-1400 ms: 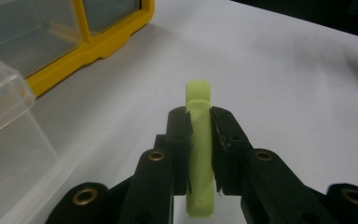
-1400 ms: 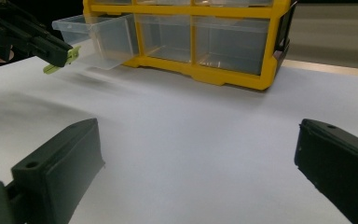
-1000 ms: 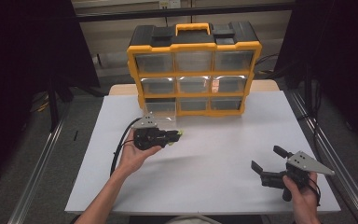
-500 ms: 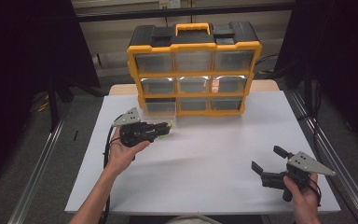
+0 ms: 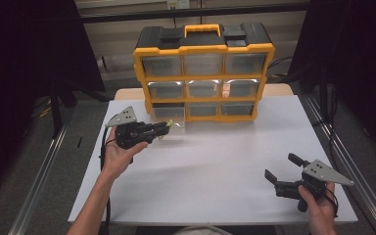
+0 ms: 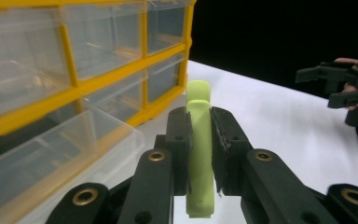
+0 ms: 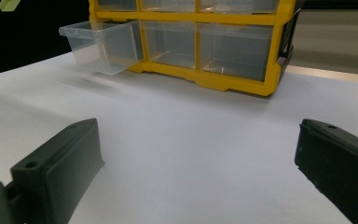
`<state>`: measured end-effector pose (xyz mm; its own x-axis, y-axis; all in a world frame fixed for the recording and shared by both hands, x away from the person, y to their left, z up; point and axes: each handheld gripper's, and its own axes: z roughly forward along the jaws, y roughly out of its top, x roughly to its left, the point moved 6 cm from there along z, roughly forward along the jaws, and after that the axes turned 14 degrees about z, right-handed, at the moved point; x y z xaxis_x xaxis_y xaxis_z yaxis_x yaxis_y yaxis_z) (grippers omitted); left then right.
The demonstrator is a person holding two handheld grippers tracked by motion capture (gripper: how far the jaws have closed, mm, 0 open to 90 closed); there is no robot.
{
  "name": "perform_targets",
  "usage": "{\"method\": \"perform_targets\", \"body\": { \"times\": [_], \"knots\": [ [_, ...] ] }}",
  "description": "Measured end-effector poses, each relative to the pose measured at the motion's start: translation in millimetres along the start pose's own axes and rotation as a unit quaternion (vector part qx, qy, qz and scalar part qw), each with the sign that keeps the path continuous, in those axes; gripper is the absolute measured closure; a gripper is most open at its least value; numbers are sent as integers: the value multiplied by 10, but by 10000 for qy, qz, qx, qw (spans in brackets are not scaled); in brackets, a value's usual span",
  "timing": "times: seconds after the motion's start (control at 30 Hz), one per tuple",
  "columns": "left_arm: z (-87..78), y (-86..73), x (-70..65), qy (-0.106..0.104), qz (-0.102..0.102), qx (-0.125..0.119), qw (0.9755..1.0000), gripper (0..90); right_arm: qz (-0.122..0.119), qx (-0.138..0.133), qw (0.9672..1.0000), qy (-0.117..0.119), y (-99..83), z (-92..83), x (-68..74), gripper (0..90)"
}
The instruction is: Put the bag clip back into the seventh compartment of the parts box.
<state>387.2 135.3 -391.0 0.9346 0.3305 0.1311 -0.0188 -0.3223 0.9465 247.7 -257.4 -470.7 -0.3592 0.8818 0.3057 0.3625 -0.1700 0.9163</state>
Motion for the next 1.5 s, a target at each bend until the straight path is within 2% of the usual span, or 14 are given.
{"method": "perform_targets", "body": {
  "times": [0.07, 0.2, 0.33, 0.37, 0.5, 0.63, 0.67, 0.7, 0.73, 0.93, 1.27, 1.43, 1.47, 1.5],
  "knots": [
    [-20, 9, 37, -8, 20, 43, 10000, 785, 1, 7, 10000, -15, 0, 2, -11, 1],
    [-54, -41, 139, 126, 129, 380, 9991, 785, 11, 18, 10000, -28, -1, 10, -22, 1],
    [-85, -4, 231, 219, 71, 375, 9990, 785, -26, 20, 10000, 2, 1, -3, -16, 1],
    [-94, 18, 253, 293, 80, 407, 9987, 785, -24, 15, 10000, -2, 2, -6, -18, 1],
    [-111, 102, 325, 324, 169, 471, 9982, 785, 24, 11, 10000, -14, 4, -6, -24, 1],
    [-72, 166, 352, 257, 209, 513, 9981, 784, 14, 19, 10000, -5, 2, 10, -21, 1],
    [-64, 170, 364, 308, 239, 585, 9975, 785, 9, 25, 10000, 3, 2, 12, -18, 1],
    [-47, 171, 375, 266, 296, 640, 9972, 785, 3, 33, 10000, 11, 1, 13, -16, 1],
    [-30, 170, 392, 248, 295, 734, 9966, 784, -11, 28, 10000, 16, 2, 12, -14, 1],
    [63, 183, 426, 146, 270, 894, 9955, 784, -4, 12, 10000, -8, 4, 13, -26, 1],
    [63, 212, 621, 280, 202, 1181, 9924, 785, 8, 8, 10000, -2, 5, 12, -24, 1],
    [104, 216, 701, 295, 279, 1329, 9903, 784, -10, 34, 10000, 9, 1, 27, -15, 1],
    [127, 215, 704, 269, 220, 1279, 9912, 784, -11, 37, 10000, 15, 1, 29, -12, 1],
    [145, 207, 714, 248, 257, 1335, 9904, 784, -11, 39, 10000, 19, 1, 31, -11, 1]
  ]
}}
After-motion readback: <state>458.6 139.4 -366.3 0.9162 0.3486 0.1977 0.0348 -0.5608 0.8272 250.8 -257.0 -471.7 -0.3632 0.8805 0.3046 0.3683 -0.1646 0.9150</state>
